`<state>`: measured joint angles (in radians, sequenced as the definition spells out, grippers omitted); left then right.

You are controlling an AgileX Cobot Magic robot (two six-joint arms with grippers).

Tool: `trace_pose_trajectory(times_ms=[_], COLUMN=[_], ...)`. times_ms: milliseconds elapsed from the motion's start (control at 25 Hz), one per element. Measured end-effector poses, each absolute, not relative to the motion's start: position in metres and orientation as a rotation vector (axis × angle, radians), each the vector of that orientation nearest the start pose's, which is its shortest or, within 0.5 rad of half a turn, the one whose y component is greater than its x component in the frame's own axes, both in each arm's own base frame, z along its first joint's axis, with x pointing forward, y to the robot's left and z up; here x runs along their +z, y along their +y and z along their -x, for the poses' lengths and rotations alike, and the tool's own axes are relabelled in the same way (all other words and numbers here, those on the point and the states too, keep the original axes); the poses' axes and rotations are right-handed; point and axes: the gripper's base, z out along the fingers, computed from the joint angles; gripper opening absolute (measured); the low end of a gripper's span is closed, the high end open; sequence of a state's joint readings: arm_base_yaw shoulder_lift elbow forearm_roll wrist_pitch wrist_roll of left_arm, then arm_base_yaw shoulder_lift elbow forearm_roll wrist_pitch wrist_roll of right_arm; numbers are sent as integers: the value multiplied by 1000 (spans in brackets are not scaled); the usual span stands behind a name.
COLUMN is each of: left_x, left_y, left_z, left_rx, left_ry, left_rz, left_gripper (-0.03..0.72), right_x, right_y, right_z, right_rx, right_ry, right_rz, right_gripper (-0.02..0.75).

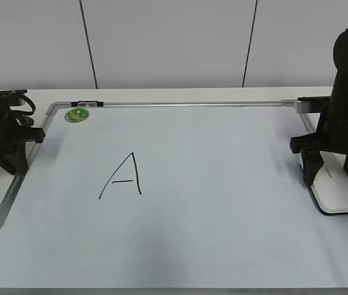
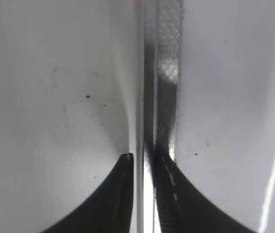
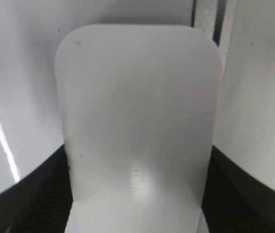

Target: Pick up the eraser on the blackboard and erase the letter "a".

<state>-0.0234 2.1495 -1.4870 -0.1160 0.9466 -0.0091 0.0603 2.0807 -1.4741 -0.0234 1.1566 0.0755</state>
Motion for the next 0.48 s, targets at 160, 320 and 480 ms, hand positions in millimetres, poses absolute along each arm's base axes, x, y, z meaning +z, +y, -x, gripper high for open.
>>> trace_pose_trajectory(times_ms=[160,320,480], left_x=[130,130,130], left_y=[-18,-18,-18], left_z=[-413,-413,-413], left_rx=[-149,-149,-149], left_ry=[3090,3090,3090], left_rz=[79,79,79], left_gripper=[117,117,117], right_x=[153,153,153], right_y=[23,22,22], right_z=[-390,-391,-391], right_rx=[-29,-25,-22], right_ry=[3248,3246,3246], right_rz=[-14,-14,-15], right_gripper=[525,526,529])
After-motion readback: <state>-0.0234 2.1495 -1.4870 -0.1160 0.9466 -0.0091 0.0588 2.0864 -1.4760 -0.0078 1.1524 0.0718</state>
